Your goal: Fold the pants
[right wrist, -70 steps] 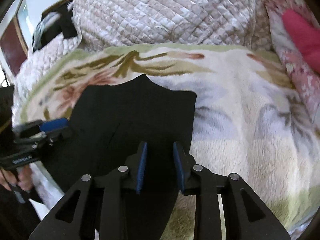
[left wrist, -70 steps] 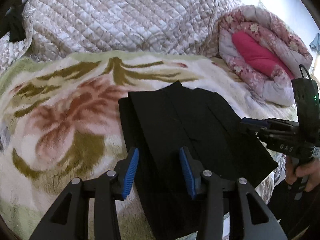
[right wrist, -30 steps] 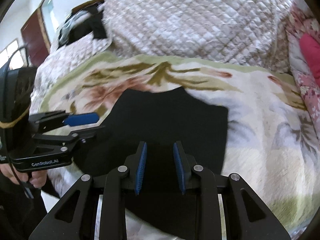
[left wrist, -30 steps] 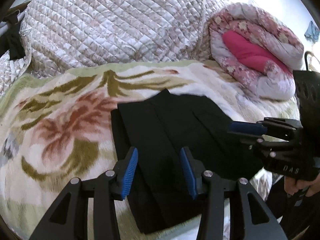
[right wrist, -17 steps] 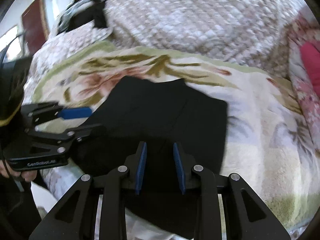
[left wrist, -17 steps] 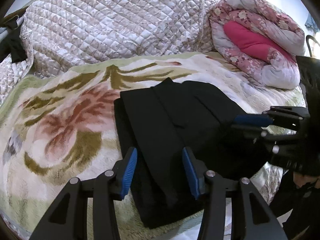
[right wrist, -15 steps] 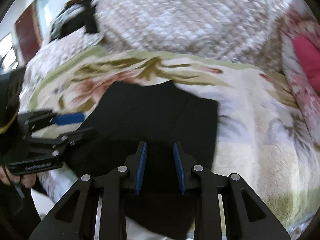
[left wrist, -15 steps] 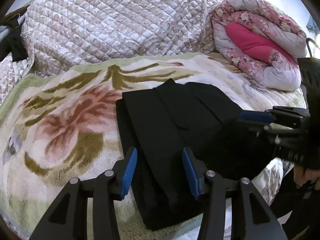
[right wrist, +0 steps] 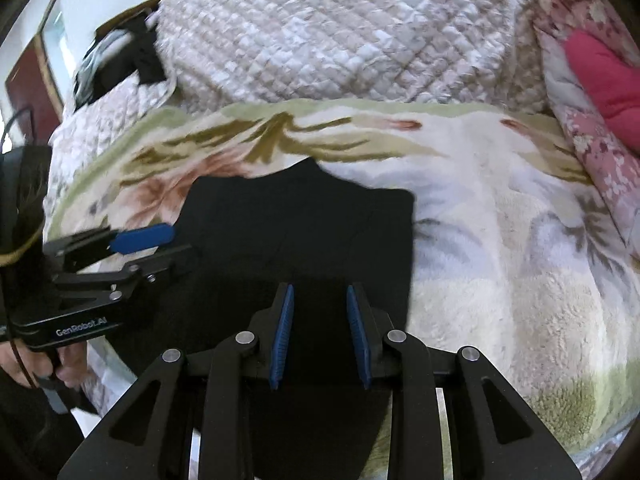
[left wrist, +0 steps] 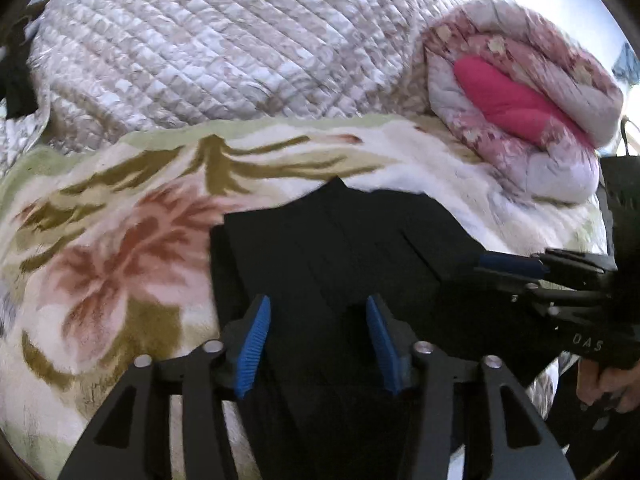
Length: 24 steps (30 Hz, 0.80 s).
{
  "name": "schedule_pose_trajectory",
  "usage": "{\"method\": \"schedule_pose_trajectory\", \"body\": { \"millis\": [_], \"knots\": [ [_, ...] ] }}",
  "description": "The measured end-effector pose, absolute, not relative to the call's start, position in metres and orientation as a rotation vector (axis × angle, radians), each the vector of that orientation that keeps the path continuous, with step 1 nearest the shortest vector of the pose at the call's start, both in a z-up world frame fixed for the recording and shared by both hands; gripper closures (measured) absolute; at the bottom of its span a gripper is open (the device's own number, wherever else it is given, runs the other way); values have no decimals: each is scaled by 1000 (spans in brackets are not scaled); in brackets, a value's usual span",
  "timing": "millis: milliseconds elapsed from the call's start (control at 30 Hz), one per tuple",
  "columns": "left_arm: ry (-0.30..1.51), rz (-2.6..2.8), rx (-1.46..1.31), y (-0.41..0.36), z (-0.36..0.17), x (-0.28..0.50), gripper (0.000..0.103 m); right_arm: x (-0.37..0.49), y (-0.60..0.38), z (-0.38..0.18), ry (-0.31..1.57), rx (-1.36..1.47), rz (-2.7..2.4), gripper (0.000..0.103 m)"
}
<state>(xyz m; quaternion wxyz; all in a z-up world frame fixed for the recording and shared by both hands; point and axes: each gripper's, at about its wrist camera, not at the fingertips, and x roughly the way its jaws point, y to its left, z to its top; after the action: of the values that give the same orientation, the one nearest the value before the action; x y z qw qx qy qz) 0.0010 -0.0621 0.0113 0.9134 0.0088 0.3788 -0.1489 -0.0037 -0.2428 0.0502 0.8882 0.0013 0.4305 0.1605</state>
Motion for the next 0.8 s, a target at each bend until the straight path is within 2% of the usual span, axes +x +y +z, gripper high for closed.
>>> {"method": "schedule_pose_trajectory", "body": {
  "millis": [767,800],
  "knots": [
    [820,-257,-78,-33,12,-7,48,7,-284,49,934,208,302,75],
    [825,-258,-84,-32,10,-7,48,7,-285,48,936,215,306,70]
  ]
}}
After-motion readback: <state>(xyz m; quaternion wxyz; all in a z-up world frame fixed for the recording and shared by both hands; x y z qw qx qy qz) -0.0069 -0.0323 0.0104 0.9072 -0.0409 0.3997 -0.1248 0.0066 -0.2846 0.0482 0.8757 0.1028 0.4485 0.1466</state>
